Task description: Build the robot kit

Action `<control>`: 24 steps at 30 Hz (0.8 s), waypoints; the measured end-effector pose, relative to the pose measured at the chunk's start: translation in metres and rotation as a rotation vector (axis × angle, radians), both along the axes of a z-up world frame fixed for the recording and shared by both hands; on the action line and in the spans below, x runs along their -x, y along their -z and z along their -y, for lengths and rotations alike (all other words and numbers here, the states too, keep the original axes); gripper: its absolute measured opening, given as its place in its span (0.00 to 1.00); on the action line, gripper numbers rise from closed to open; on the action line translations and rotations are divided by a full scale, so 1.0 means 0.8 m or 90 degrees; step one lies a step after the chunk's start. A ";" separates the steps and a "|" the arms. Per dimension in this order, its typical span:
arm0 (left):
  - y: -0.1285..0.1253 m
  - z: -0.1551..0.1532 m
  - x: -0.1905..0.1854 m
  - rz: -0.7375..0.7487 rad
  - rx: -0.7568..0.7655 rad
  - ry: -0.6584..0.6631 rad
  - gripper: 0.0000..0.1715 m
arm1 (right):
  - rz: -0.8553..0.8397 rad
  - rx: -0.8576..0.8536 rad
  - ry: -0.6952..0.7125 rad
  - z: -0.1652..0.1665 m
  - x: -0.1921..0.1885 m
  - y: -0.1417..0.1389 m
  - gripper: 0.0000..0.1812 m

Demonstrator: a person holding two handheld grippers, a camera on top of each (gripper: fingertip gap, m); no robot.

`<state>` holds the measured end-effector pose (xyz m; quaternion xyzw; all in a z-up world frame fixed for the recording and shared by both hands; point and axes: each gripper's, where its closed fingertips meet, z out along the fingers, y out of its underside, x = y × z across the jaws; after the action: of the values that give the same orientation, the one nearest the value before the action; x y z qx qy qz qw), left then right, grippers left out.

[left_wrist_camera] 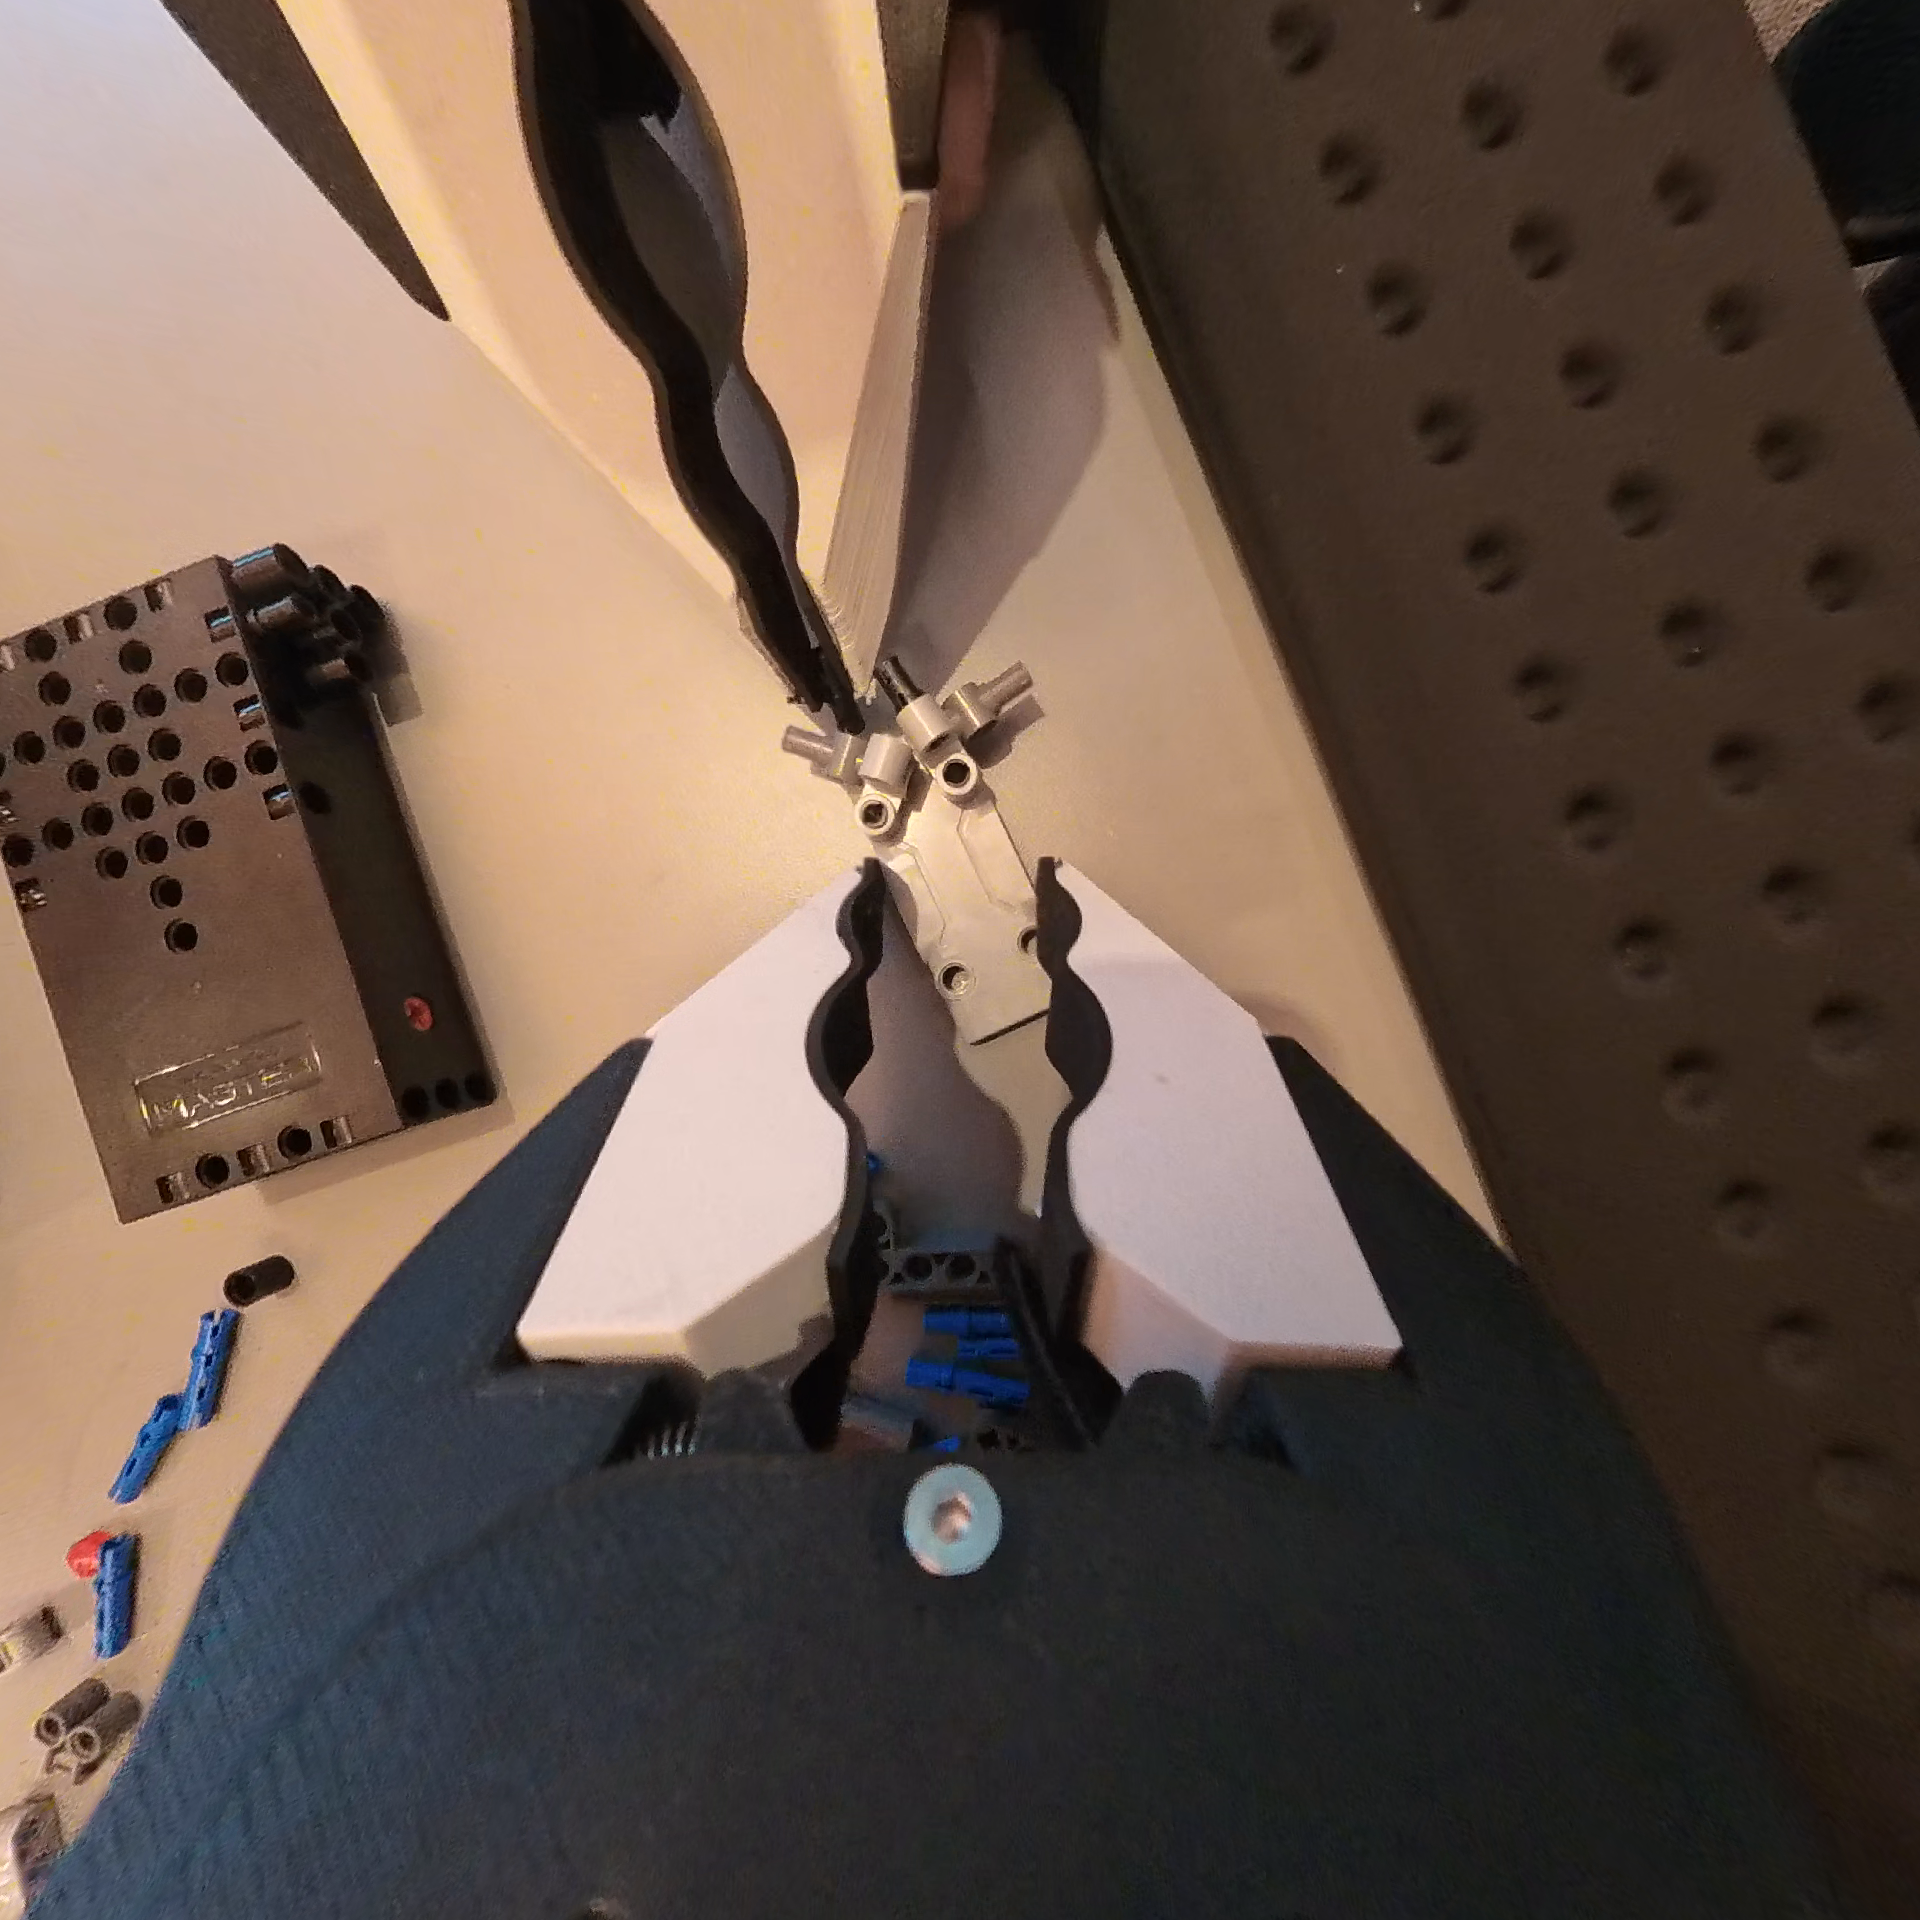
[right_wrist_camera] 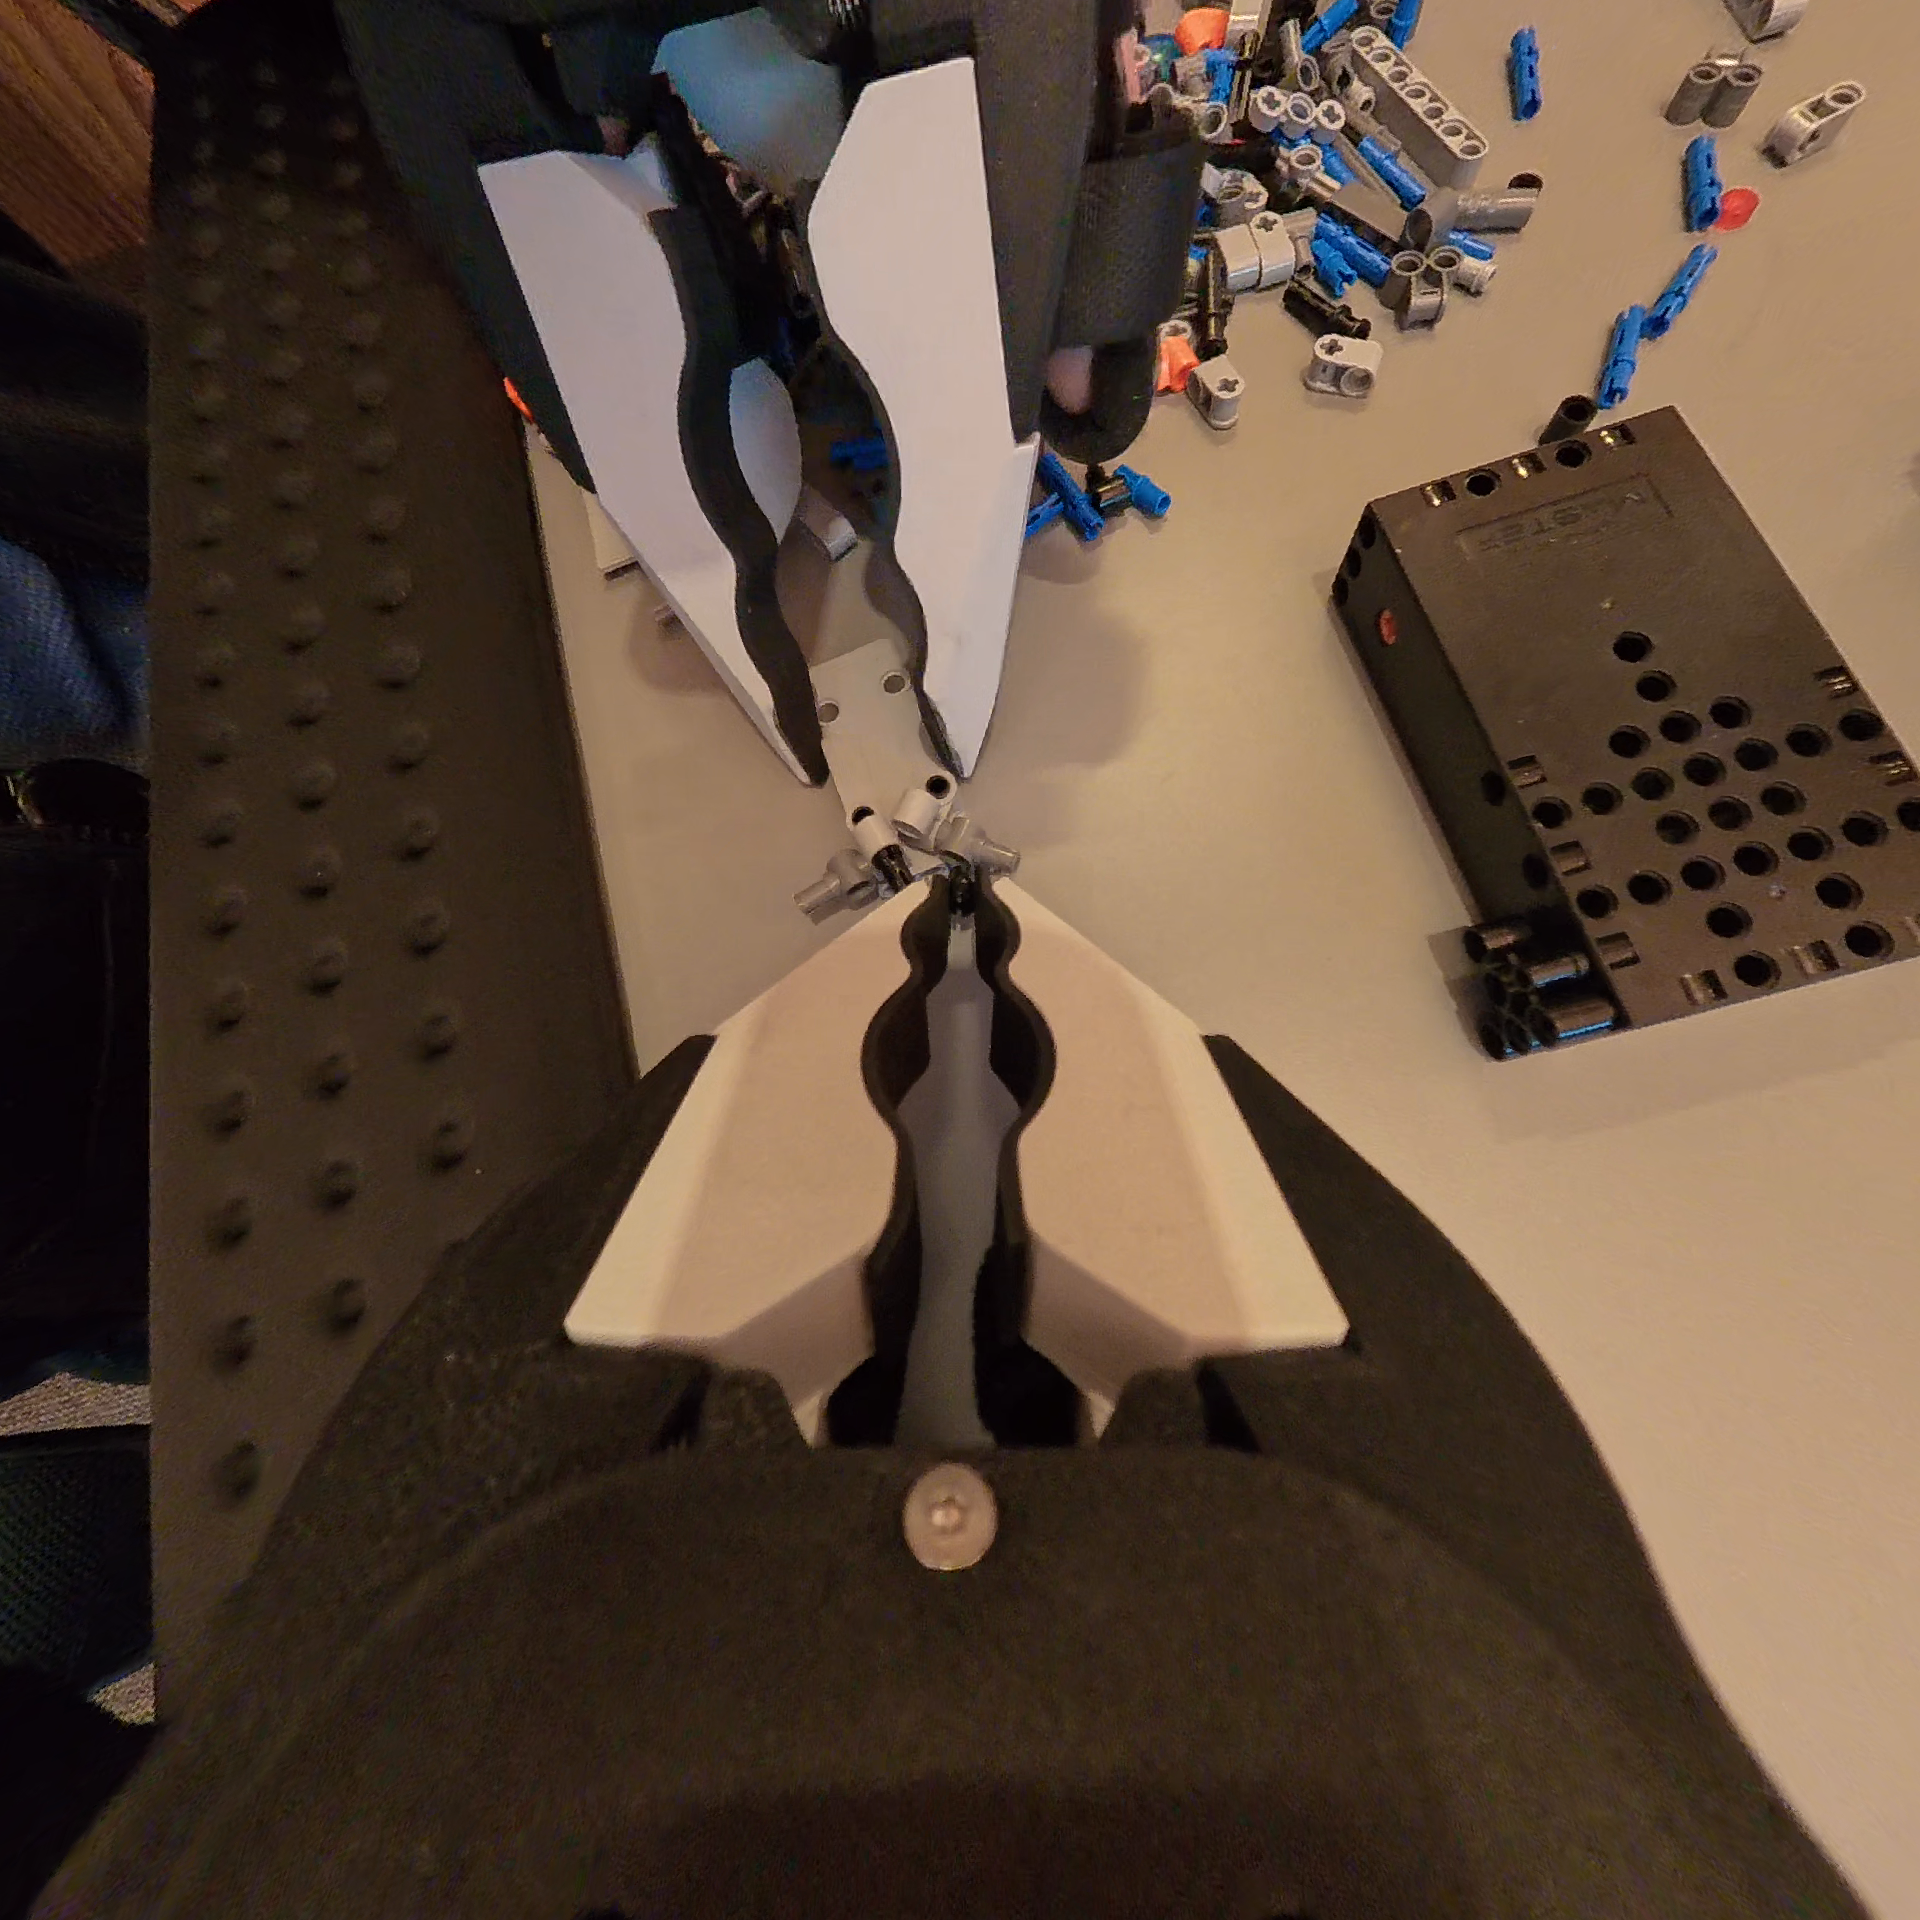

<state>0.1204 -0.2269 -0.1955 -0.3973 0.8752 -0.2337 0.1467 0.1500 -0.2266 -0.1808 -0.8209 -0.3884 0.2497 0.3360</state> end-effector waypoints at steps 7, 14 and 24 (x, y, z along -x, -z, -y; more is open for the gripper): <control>0.000 0.001 0.002 0.013 -0.007 0.015 0.15 | 0.009 -0.012 0.000 -0.002 0.000 -0.001 0.01; 0.001 0.002 0.002 0.017 -0.004 0.032 0.15 | 0.013 -0.024 0.013 -0.009 0.000 -0.002 0.01; 0.000 0.005 -0.001 0.021 -0.003 0.038 0.15 | -0.046 -0.042 0.043 -0.015 -0.007 -0.020 0.02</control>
<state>0.1212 -0.2305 -0.1952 -0.3670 0.8845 -0.2425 0.1552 0.1552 -0.2149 -0.1645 -0.8127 -0.3559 0.2545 0.3849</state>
